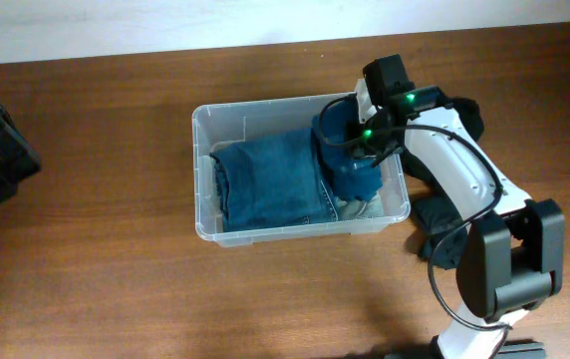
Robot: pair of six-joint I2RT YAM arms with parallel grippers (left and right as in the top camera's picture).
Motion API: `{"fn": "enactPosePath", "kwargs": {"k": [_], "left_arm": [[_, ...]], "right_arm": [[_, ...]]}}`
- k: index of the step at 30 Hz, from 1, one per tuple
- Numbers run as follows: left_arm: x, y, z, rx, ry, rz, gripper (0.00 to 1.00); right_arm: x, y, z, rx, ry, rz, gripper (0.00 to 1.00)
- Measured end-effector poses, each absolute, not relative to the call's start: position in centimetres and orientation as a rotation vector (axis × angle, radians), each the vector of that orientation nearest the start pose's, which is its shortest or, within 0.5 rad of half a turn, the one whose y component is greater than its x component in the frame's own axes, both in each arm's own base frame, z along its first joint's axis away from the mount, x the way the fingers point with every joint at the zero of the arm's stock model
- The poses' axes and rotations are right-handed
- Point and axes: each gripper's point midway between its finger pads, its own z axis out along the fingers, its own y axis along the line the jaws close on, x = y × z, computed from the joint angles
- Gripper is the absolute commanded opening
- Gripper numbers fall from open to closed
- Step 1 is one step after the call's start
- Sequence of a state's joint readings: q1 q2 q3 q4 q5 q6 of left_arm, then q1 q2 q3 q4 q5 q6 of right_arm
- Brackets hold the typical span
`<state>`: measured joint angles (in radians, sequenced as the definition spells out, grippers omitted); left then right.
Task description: Pack container
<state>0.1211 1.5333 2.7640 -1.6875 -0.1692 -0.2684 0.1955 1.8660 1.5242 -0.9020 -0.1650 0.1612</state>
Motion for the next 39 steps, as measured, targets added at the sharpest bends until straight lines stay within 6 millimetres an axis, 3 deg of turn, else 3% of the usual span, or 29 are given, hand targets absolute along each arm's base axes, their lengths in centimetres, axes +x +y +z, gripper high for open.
{"fn": "enactPosePath", "kwargs": {"k": [4,7,15,19,23,24,25,26,27,34,39], "left_arm": [[24.8,5.9,52.1,-0.495,1.96,0.078,0.99],[24.8,5.9,52.1,-0.495,1.96,0.078,0.99],[24.8,5.9,52.1,-0.495,1.96,0.078,0.99],[24.8,5.9,52.1,-0.495,1.96,0.078,0.99],[24.8,5.9,52.1,-0.495,1.96,0.078,1.0],[24.8,5.9,52.1,-0.495,1.96,0.078,0.99],[24.8,5.9,52.1,-0.495,1.96,0.078,1.0],[24.8,5.9,52.1,-0.495,1.96,0.078,0.99],[24.8,5.9,52.1,-0.495,1.96,0.078,0.99],[24.8,5.9,52.1,-0.495,1.96,0.078,0.99],[24.8,5.9,52.1,-0.495,1.96,0.078,0.99]], "right_arm": [[40.8,11.1,12.2,-0.092,2.815,0.329,0.16],[40.1,11.5,14.4,-0.101,2.777,0.371,0.15],[36.1,13.7,26.8,-0.12,2.486,0.654,0.08],[33.7,14.8,30.0,-0.081,2.434,0.817,0.08],[32.7,15.4,29.2,-0.024,2.501,0.902,0.09],[32.7,15.4,28.5,0.003,2.532,0.907,0.24],[32.8,15.4,28.1,0.014,2.548,0.907,0.58],[32.9,15.2,27.4,0.037,2.574,0.892,0.83],[33.2,14.8,26.6,0.064,2.603,0.863,0.99],[36.3,8.1,20.7,0.293,2.728,0.439,1.0],[37.2,5.0,20.9,0.32,2.695,0.33,0.97]]}}
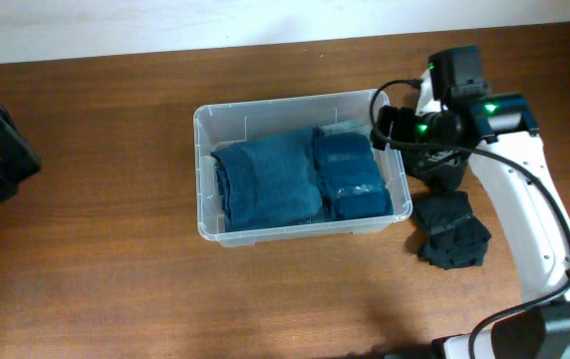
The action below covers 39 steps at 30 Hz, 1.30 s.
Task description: Pack container
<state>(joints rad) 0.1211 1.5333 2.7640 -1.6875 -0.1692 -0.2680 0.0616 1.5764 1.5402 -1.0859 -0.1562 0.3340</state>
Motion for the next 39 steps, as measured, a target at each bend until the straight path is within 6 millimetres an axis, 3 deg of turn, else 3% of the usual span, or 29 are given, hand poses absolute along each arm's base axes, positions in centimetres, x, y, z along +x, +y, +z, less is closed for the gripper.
{"fn": "enactPosePath", "kwargs": {"k": [7,9,11,13,14,18,21,23,28,31,36,38,39], "left_arm": [[24.8,5.9,52.1,-0.495,1.96,0.078,0.99],[24.8,5.9,52.1,-0.495,1.96,0.078,0.99],[24.8,5.9,52.1,-0.495,1.96,0.078,1.0],[24.8,5.9,52.1,-0.495,1.96,0.078,1.0],[24.8,5.9,52.1,-0.495,1.96,0.078,0.99],[24.8,5.9,52.1,-0.495,1.96,0.078,0.99],[24.8,5.9,52.1,-0.495,1.96,0.078,0.99],[24.8,5.9,52.1,-0.495,1.96,0.078,0.99],[24.8,5.9,52.1,-0.495,1.96,0.078,0.99],[24.8,5.9,52.1,-0.495,1.96,0.078,0.99],[24.8,5.9,52.1,-0.495,1.96,0.078,0.99],[24.8,5.9,52.1,-0.495,1.96,0.078,1.0],[24.8,5.9,52.1,-0.495,1.96,0.078,1.0]], "right_arm": [[37.2,4.0,26.3,0.235,2.54,0.301,0.99],[37.2,2.4,28.0,0.282,2.481,0.292,0.98],[37.3,-0.9,29.0,0.392,2.429,0.264,0.98],[37.3,-4.9,28.8,0.528,2.404,0.233,0.98],[37.3,-5.8,28.6,0.562,2.401,0.227,0.98],[37.6,-12.1,25.1,0.792,2.416,0.256,0.98],[38.2,-15.9,20.4,0.953,2.455,0.345,0.99],[38.4,-17.5,15.7,1.067,2.515,0.435,0.98],[40.6,-16.3,7.1,1.142,2.595,0.725,0.99],[42.7,-15.7,4.9,1.089,2.564,0.819,1.0],[45.2,-13.8,3.4,0.99,2.542,0.89,0.88],[46.1,-12.6,3.3,0.959,2.546,0.892,0.76],[46.4,-11.9,3.1,0.948,2.559,0.884,0.62]]}}
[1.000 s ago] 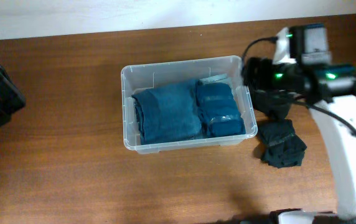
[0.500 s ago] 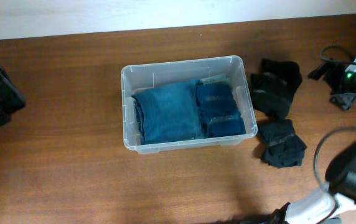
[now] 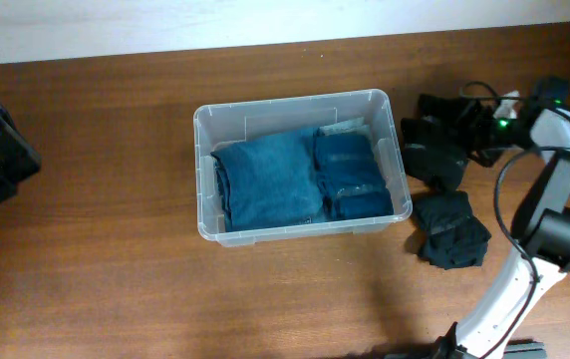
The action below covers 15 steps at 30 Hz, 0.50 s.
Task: Pack container
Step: 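Carry a black folded item into the box with the right gripper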
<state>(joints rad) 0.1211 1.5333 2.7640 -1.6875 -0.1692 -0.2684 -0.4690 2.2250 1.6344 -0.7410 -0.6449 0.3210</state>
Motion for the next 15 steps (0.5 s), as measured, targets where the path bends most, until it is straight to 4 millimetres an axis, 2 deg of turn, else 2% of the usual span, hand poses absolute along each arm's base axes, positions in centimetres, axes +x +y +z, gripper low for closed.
{"fn": "enactPosePath", "kwargs": {"k": [3,6,12,14,15], "left_arm": [[24.8,5.9,52.1,-0.495,1.96,0.078,0.99],[24.8,5.9,52.1,-0.495,1.96,0.078,0.99],[24.8,5.9,52.1,-0.495,1.96,0.078,0.99],[24.8,5.9,52.1,-0.495,1.96,0.078,0.99],[24.8,5.9,52.1,-0.495,1.96,0.078,0.99]], "right_arm": [[46.6,-10.7,2.4,0.945,2.605,0.83,0.33],[46.3,-9.6,2.0,0.955,2.648,0.803,0.18],[44.6,-8.9,2.5,1.002,2.713,0.796,0.13],[43.8,-8.7,3.6,0.985,2.738,0.782,0.13],[43.4,-8.6,4.9,0.961,2.741,0.767,0.13]]}}
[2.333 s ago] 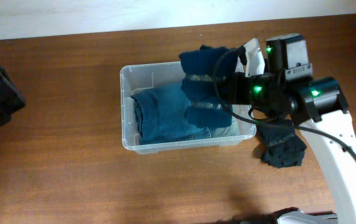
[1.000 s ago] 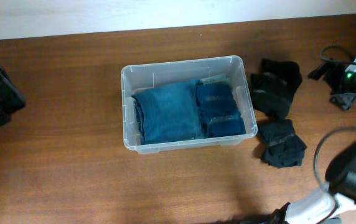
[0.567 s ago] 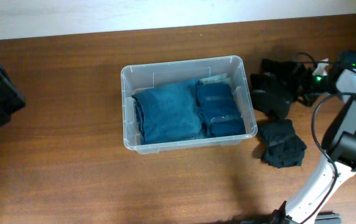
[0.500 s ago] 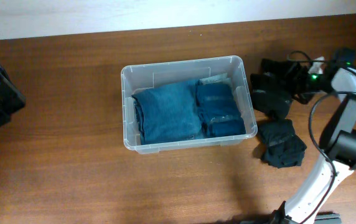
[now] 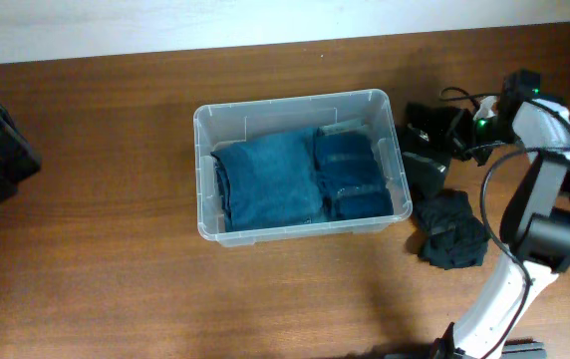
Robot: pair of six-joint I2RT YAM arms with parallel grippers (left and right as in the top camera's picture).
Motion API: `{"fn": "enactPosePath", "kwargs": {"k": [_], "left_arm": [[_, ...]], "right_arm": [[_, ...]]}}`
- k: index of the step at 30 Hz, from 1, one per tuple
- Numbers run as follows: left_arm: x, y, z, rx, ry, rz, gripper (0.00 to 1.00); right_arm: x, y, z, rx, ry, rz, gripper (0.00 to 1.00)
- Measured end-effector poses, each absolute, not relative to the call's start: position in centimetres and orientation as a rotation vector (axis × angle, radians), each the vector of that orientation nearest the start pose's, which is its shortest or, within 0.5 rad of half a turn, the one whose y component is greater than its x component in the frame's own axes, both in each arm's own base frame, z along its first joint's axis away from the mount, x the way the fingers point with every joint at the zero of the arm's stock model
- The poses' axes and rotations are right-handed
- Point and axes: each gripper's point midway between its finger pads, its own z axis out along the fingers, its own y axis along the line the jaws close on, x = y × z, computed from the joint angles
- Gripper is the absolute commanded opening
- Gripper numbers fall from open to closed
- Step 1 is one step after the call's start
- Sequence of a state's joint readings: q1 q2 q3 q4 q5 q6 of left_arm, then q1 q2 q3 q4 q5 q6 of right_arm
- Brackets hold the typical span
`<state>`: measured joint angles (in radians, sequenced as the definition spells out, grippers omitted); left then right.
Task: Pack container
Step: 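Carry a black folded item into the box with the right gripper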
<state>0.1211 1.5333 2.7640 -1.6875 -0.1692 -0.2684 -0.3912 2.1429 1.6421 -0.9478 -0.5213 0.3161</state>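
Observation:
A clear plastic container [image 5: 290, 101] stands mid-table. Inside lie a large folded pair of blue jeans [image 5: 265, 184] on the left and a smaller folded blue garment [image 5: 350, 175] on the right. Just right of the container a black garment [image 5: 427, 172] lies on the table, with another crumpled black garment [image 5: 452, 231] in front of it. My right gripper [image 5: 442, 128] is low over the back black garment; dark on dark, its jaws do not read. The left arm rests at the far left edge, its fingers not distinguishable.
The right arm's white links [image 5: 549, 130] curve down the right edge to the front of the table. A pale wall strip [image 5: 265, 20] runs along the back edge. Brown tabletop [image 5: 106, 249] spreads left of and in front of the container.
The right wrist has shifted a little left, toward the container, and the gripper now sits further over the back black garment. The container's contents and the left arm are unchanged.
My right gripper was first down in the container's right end on the smaller blue garment. Then it stood outside the right wall, the garment lying flat inside. After that it was over the black clothes at the right, where it remains.

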Motion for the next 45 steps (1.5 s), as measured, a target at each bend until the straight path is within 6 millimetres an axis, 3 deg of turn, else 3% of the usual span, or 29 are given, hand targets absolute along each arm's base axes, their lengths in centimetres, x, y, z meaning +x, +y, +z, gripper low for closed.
{"fn": "enactPosePath", "kwargs": {"k": [2,6,7,8,11,14,17,21,24,29,30,31,32,33,37,40,45], "left_arm": [[24.8,5.9,52.1,-0.495,1.96,0.078,0.99],[24.8,5.9,52.1,-0.495,1.96,0.078,0.99],[24.8,5.9,52.1,-0.495,1.96,0.078,0.99],[24.8,5.9,52.1,-0.495,1.96,0.078,0.99],[24.8,5.9,52.1,-0.495,1.96,0.078,0.99],[24.8,5.9,52.1,-0.495,1.96,0.078,0.99],[24.8,5.9,52.1,-0.495,1.96,0.078,0.99],[24.8,5.9,52.1,-0.495,1.96,0.078,0.99],[24.8,5.9,52.1,-0.495,1.96,0.078,0.99],[24.8,5.9,52.1,-0.495,1.96,0.079,0.99],[24.8,5.9,52.1,-0.495,1.96,0.078,0.99],[24.8,5.9,52.1,-0.495,1.96,0.078,0.99],[24.8,5.9,52.1,-0.495,1.96,0.078,1.0],[24.8,5.9,52.1,-0.495,1.96,0.078,0.99],[24.8,5.9,52.1,-0.495,1.96,0.078,0.99],[24.8,5.9,52.1,-0.495,1.96,0.078,0.99],[24.8,5.9,52.1,-0.495,1.96,0.078,0.99]], "right_arm": [[43.1,-8.5,8.4,0.887,2.706,0.734,0.14],[42.5,-7.6,19.8,0.64,2.514,0.632,0.15],[41.9,-6.7,23.4,0.557,2.447,0.614,0.14],[41.1,-5.4,26.8,0.476,2.382,0.605,0.14],[38.3,-0.1,34.0,0.248,2.251,0.625,0.15],[35.7,5.6,36.7,0.075,2.221,0.716,0.15],[34.4,10.9,36.5,-0.031,2.264,0.836,0.15],[33.5,17.8,34.4,-0.139,2.361,0.977,0.15],[33.5,21.8,33.0,-0.187,2.407,1.052,0.14],[34.7,26.1,30.0,-0.195,2.476,1.121,0.17],[35.1,26.5,29.3,-0.183,2.491,1.125,0.25],[35.6,26.8,28.4,-0.159,2.511,1.13,0.43],[36.1,27.0,27.6,-0.142,2.53,1.13,0.53],[36.7,27.3,26.5,-0.109,2.558,1.134,0.57],[39.0,27.1,21.6,-0.025,2.648,1.031,0.66],[40.2,24.8,18.4,0.058,2.715,0.834,0.7],[41.5,18.4,17.8,0.179,2.725,0.597,0.76]]}}
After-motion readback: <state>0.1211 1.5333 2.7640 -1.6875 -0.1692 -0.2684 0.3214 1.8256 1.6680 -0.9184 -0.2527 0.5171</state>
